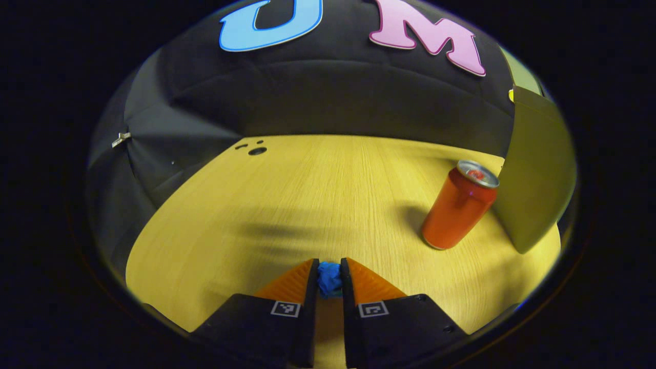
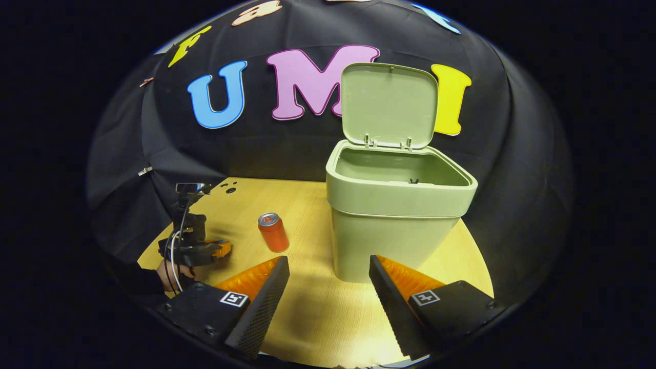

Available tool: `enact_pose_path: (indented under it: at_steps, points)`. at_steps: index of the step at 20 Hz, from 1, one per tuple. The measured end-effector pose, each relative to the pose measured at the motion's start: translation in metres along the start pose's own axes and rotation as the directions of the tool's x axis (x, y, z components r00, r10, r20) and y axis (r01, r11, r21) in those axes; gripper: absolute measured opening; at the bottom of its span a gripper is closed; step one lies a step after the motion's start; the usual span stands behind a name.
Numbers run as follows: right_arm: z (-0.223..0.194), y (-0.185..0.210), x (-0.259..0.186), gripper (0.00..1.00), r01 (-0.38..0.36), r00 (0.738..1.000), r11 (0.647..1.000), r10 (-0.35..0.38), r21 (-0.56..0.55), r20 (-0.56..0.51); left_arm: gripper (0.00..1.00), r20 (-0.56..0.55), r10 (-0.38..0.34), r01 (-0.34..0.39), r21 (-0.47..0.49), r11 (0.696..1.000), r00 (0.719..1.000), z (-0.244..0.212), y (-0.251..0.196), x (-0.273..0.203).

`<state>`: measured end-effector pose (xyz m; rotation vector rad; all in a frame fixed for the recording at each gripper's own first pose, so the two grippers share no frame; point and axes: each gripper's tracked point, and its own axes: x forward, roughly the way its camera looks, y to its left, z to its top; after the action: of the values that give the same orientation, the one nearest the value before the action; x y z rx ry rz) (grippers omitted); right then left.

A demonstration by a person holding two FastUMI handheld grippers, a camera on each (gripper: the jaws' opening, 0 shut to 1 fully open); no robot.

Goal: Press the lid of the desktop garbage bin to open it, pick up the crumpled paper on the desktop and throw it into the bin, then pick up the pop can on the desktop and drop it into the bin, and finally close the garbage bin lid.

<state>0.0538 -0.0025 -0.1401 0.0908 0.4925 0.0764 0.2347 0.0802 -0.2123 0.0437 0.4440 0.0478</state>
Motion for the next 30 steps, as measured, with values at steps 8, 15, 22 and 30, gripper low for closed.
enact_pose_path:
  at_steps: [8,15,22,30]
  points:
    - [0.002,-0.004,-0.001,0.99,0.002,0.999,1.000,-0.003,0.028,0.037,0.27,0.170,-0.077,0.071,0.043,0.997,0.982,0.088,-0.031,-0.057]
    - [0.001,-0.011,-0.004,0.98,-0.001,0.997,0.999,-0.001,0.034,0.072,0.25,0.293,-0.232,0.207,0.116,0.972,0.928,0.171,-0.099,-0.104]
    - [0.001,-0.025,-0.014,0.98,0.017,0.996,0.998,-0.022,0.057,0.091,0.27,0.354,-0.438,0.393,0.195,0.899,0.826,0.224,-0.198,-0.149]
    - [-0.005,-0.052,-0.019,0.98,0.048,0.995,0.995,-0.056,0.092,0.086,0.27,0.336,-0.583,0.518,0.270,0.812,0.739,0.235,-0.281,-0.175]
